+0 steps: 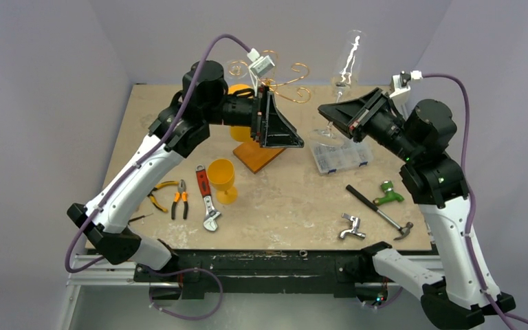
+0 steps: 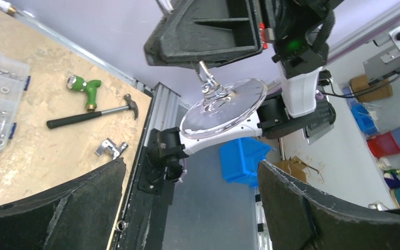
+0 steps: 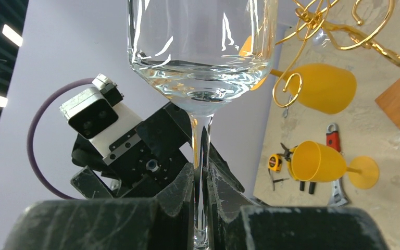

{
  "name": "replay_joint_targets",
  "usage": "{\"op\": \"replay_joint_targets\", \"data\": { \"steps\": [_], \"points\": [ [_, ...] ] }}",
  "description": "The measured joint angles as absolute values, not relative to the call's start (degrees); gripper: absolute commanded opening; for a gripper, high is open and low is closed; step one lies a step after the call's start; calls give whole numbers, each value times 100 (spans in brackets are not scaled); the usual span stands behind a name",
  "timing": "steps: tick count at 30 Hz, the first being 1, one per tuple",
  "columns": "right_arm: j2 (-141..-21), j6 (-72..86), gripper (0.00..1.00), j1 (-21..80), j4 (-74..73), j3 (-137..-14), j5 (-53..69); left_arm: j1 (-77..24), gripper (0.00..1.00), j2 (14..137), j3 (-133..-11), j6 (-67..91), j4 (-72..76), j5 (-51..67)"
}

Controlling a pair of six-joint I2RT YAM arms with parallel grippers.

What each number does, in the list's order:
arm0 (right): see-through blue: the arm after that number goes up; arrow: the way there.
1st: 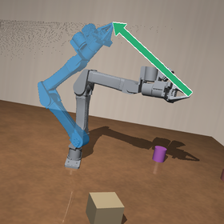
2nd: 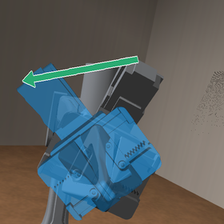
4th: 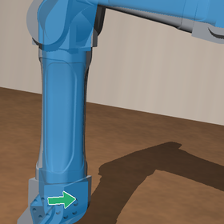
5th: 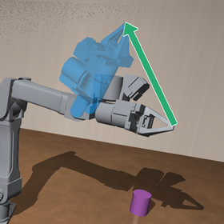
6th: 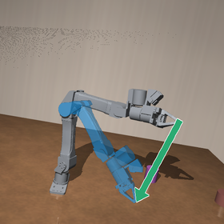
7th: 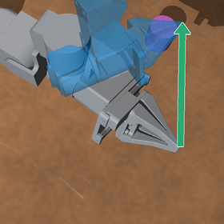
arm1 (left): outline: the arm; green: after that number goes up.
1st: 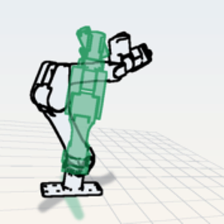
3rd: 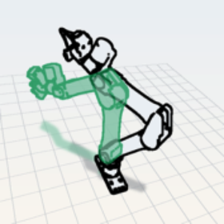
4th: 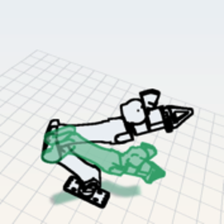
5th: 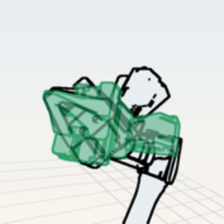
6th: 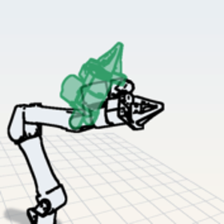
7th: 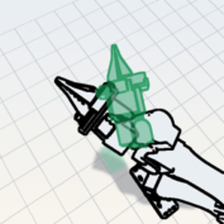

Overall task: Take the wine glass off the wine glass rack
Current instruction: Place the wine glass at the center of the board.

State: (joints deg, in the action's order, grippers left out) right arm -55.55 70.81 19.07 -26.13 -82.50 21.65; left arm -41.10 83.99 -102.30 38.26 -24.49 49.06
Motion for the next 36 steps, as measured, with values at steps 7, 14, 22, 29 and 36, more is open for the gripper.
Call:
{"op": "replay_joint_targets", "data": {
  "steps": [7,14,22,29,36],
  "points": [
    [-5725,6337,0,1907,-2902,-8715,2150,-3964,100,8243,-10241,3588,-2838,4615],
    [-5690,5680,0,1907,-2930,-8748,2132,-3704,100,7994,-10261,3426,-3109,4442],
    [-5682,5002,0,1907,-2910,-8744,2198,-3531,100,7909,-10508,3332,-3267,4429],
    [-5682,4602,0,1907,-2670,-8586,2362,-3472,100,7815,-10663,3343,-3269,4340],
    [-5808,4473,0,1907,-2272,-8388,2818,-3461,99,7535,-10549,3811,-2635,3874]
  ]
}}
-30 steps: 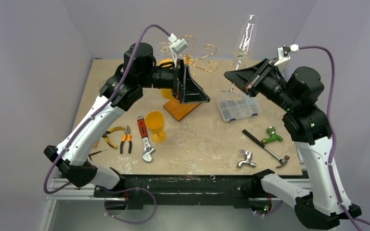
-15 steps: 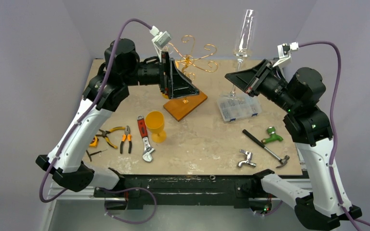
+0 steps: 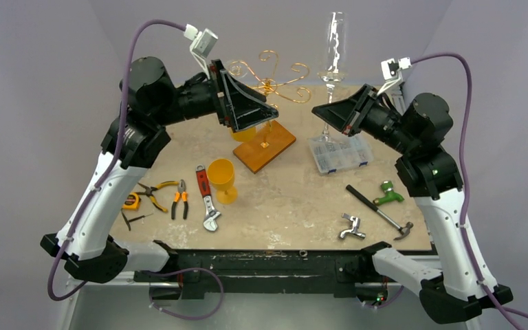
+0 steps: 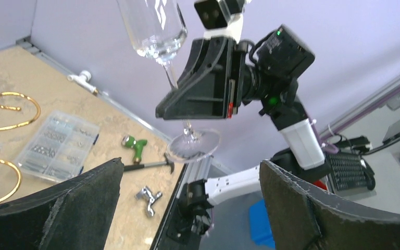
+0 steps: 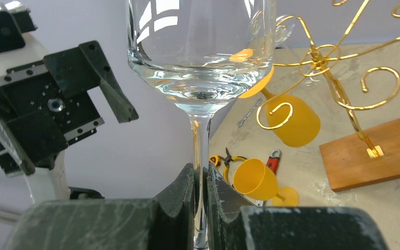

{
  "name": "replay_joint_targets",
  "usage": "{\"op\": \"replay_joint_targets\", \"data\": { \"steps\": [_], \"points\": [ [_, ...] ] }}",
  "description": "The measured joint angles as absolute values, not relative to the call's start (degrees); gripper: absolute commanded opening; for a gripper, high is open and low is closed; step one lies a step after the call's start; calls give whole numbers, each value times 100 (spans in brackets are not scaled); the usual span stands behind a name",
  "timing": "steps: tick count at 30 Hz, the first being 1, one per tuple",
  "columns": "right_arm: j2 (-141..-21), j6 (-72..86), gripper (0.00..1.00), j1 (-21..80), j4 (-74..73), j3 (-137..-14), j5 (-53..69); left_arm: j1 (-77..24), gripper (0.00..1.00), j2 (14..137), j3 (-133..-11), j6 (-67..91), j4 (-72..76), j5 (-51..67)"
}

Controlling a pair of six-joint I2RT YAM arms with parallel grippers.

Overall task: Take the wine glass off the wine glass rack
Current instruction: Place the wine glass at the center of the board.

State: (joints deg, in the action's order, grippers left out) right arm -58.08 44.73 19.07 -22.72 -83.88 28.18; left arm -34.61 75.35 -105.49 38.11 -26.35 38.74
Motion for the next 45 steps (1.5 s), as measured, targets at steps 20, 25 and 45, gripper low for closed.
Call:
{"op": "replay_joint_targets", "data": {
  "steps": [20,25,45],
  "points": [
    [-6010,4606,0,1911,-808,-8128,4309,-3881,95,7929,-9579,4818,735,2563],
    [-6071,4604,0,1911,-810,-8143,4359,-3964,94,8221,-9662,4950,1087,2571],
    [-6106,4252,0,2228,-1044,-8433,4475,-4167,79,8755,-10160,5553,1557,2764]
  ]
}}
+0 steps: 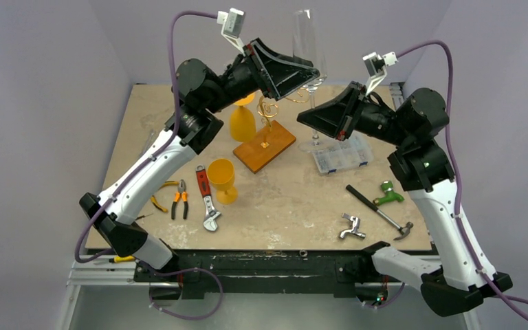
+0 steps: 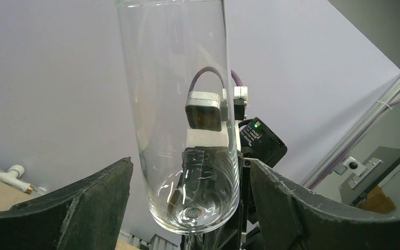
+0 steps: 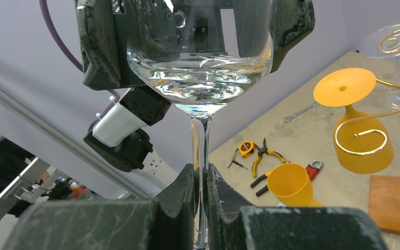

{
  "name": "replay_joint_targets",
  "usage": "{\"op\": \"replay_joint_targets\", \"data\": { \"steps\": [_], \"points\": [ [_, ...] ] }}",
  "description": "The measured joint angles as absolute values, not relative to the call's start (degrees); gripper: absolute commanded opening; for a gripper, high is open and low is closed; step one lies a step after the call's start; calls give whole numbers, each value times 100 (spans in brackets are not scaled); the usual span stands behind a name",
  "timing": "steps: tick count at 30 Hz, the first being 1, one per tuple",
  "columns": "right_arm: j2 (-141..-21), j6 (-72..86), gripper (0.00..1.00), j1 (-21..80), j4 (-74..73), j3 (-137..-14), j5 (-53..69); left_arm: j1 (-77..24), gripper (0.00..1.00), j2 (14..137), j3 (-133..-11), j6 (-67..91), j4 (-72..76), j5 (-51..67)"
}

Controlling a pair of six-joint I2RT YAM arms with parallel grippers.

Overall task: Take the wine glass off the wine glass rack
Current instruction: Place the wine glass at the center of the board.

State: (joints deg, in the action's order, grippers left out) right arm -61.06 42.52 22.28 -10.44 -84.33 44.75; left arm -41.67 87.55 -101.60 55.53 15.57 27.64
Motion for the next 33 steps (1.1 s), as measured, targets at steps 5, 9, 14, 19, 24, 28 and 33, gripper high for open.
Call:
{"op": "replay_joint_targets", "data": {
  "steps": [5,9,14,19,24,28,33],
  "points": [
    [-6180,4040,0,2357,-1291,-8538,4429,-4174,79,8812,-10178,5741,1588,2873],
    [-6257,3841,0,2526,-1485,-8624,4353,-4178,70,8820,-10178,5806,1590,2936],
    [-6287,3632,0,2707,-1660,-8661,4268,-4180,51,8825,-10178,5857,1638,2958],
    [-6283,3531,0,2759,-1710,-8705,4174,-4178,27,8829,-10178,5922,1708,2974],
    [-6254,3487,0,2775,-1756,-8709,4115,-4182,2,8827,-10178,5927,1708,2982],
    [-6230,3472,22,2788,-1785,-8709,4032,-4189,0,8827,-10178,5922,1699,2980],
    [-6088,3437,52,2783,-1802,-8709,3795,-4209,0,8818,-10143,5898,1640,2985]
  ]
}}
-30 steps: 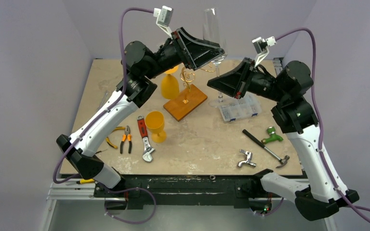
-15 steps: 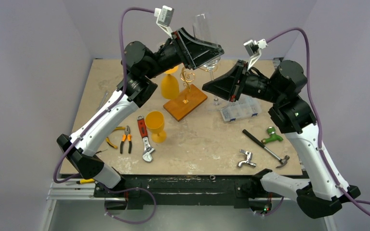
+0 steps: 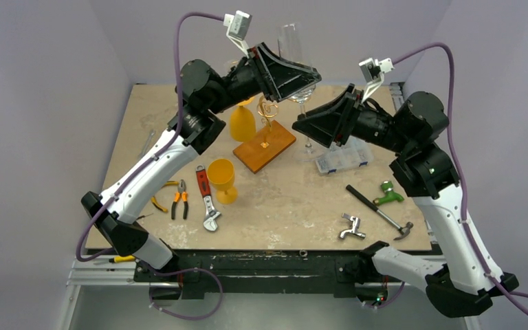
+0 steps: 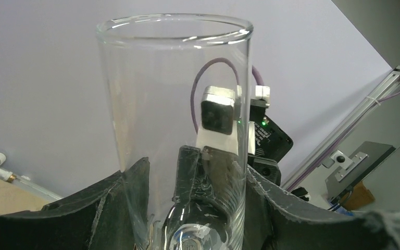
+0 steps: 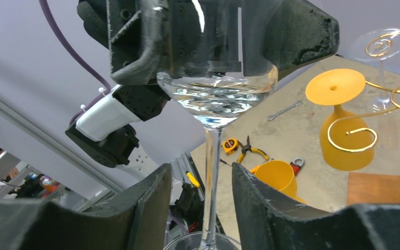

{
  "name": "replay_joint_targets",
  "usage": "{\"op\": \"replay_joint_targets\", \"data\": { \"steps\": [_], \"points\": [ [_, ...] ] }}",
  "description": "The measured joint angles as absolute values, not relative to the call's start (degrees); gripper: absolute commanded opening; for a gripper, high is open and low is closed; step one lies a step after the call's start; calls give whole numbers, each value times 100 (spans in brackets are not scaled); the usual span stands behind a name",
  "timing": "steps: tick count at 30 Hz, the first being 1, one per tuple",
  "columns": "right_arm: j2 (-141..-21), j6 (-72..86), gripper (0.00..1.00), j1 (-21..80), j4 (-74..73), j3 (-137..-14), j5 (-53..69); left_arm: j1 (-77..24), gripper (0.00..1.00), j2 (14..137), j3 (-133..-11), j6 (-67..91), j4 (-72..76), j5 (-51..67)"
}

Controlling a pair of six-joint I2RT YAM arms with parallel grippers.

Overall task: Take the wine glass off the wine glass rack
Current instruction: Place the wine glass at the center of the board.

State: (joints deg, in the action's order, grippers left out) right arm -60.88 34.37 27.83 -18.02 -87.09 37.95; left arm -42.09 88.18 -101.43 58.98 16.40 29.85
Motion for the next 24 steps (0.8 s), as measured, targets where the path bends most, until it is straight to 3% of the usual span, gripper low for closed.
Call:
{"op": "replay_joint_targets", "data": {
  "steps": [7,24],
  "points": [
    [-5900,3369,59,2786,-1831,-8709,3667,-4215,0,8794,-10044,5846,1485,3050],
    [-5258,2735,62,2786,-2471,-8639,3103,-4213,0,8112,-9695,4753,287,3671]
  ]
}}
